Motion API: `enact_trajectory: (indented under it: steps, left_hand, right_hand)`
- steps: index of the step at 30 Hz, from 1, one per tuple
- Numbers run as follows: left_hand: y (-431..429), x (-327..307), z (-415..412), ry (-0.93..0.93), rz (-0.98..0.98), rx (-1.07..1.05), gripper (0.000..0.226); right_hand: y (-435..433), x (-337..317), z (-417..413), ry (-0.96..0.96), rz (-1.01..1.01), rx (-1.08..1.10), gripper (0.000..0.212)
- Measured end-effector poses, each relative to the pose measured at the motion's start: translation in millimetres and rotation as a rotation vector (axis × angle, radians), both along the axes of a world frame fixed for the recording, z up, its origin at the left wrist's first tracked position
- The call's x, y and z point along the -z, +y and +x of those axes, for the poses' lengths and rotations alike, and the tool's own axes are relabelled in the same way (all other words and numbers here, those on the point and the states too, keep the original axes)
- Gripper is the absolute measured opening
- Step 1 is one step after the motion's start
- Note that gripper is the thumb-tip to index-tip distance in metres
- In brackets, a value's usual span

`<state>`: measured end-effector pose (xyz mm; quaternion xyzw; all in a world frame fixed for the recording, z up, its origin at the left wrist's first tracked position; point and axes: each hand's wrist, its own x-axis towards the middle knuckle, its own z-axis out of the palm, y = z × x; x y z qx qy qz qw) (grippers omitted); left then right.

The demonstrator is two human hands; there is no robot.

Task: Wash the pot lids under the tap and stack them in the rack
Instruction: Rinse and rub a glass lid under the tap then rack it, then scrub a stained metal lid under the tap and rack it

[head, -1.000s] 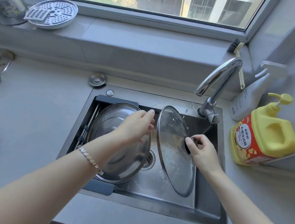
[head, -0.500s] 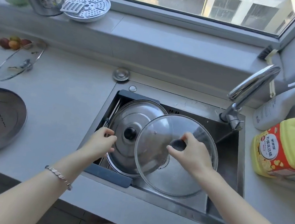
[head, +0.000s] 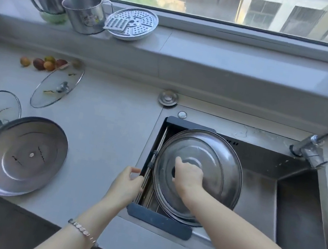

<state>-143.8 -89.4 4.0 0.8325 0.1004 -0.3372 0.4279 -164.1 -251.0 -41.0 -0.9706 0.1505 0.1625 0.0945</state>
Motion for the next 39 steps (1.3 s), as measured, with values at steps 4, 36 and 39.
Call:
enact_trajectory:
  steps: [4,36,39]
  left_hand:
    - [9,3,11,0.01,0.001,0.026,0.023]
    - [243,7,150,-0.292,0.38,-0.178,0.031]
    - [290,18,179,-0.293,0.537,-0.206,0.048]
  right_hand:
    - [12,19,4,0.034,0.047,0.033,0.02]
    - [190,-48,146,0.286,0.986,0.358,0.022]
    - [238,-23,173,0.268,0.932,0.397,0.037]
